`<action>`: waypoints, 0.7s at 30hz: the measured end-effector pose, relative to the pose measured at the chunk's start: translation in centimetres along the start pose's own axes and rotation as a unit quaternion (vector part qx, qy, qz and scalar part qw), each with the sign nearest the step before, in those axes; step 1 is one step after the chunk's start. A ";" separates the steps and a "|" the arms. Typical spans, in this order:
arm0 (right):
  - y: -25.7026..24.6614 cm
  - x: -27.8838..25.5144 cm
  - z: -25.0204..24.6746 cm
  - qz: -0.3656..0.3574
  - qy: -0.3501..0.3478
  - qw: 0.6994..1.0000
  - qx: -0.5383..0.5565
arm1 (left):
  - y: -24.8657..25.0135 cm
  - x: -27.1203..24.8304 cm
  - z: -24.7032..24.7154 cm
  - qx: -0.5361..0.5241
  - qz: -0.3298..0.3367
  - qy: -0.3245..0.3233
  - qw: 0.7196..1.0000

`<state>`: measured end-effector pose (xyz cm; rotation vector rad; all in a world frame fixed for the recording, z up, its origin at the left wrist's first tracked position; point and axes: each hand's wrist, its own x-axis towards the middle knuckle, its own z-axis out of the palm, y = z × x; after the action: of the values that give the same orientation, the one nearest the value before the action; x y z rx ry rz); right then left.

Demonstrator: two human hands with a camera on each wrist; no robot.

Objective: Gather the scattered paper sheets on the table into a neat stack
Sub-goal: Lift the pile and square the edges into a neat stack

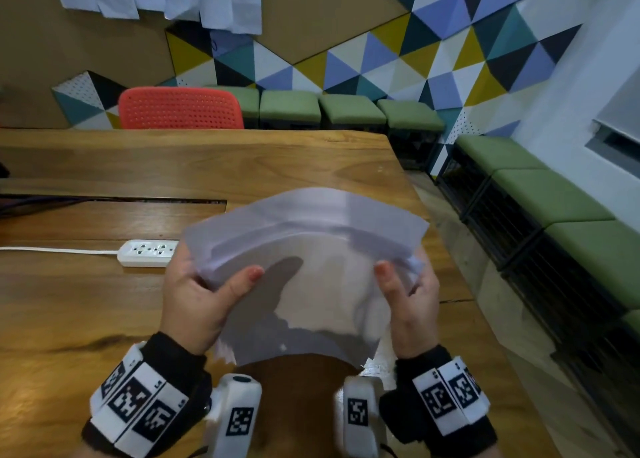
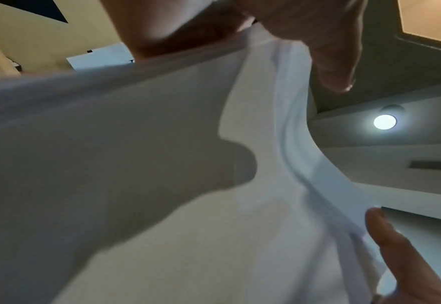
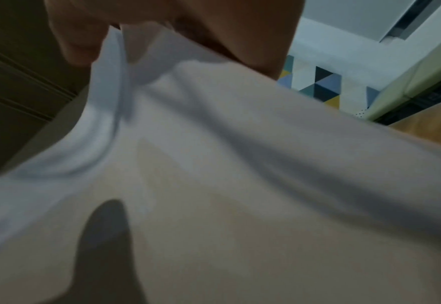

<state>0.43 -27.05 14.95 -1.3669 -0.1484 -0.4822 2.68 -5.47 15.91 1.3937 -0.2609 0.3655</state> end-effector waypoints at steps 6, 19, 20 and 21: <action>-1.3 1.6 0.7 -0.011 0.066 0.998 0.000 | 0.6 0.5 0.4 0.002 0.019 0.058 0.998; -1.4 1.4 0.4 0.013 0.117 0.991 -0.059 | 0.2 -0.1 0.3 0.009 -0.008 0.069 0.998; -1.4 1.4 0.4 0.017 0.121 0.990 -0.065 | 0.5 -0.1 0.4 0.004 -0.014 0.073 0.997; -1.5 1.3 0.4 0.016 0.126 0.990 -0.067 | 0.7 -0.1 0.5 0.000 -0.013 0.069 0.998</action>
<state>1.03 -27.14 16.82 -1.4235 0.1147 -0.6426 2.31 -5.86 16.53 1.3635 -0.1294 0.4384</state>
